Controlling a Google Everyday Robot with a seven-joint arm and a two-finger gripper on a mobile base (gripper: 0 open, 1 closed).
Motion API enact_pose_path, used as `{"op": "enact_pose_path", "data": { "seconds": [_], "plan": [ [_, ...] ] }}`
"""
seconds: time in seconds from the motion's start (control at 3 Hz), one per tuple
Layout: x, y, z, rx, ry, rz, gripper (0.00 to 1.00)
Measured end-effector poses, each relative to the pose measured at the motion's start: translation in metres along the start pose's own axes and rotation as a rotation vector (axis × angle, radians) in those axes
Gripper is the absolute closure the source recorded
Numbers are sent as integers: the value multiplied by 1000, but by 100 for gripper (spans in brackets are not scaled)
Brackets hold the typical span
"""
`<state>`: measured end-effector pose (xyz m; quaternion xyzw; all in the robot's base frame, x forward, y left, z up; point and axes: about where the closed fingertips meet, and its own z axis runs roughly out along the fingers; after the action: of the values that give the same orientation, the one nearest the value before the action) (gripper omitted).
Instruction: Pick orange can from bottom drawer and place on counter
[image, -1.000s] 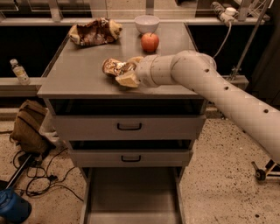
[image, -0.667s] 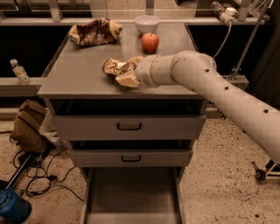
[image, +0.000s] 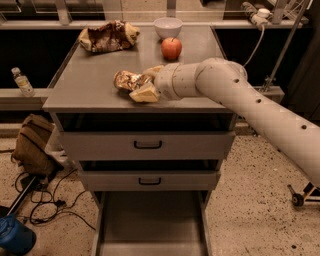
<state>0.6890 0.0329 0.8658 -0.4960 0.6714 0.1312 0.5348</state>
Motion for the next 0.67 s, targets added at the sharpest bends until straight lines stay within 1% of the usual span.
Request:
{"op": "enact_pose_path", "data": {
  "seconds": [0.33,0.67],
  "plan": [
    [0,0,0,0,0,0,0],
    [0,0,0,0,0,0,0]
  ]
}}
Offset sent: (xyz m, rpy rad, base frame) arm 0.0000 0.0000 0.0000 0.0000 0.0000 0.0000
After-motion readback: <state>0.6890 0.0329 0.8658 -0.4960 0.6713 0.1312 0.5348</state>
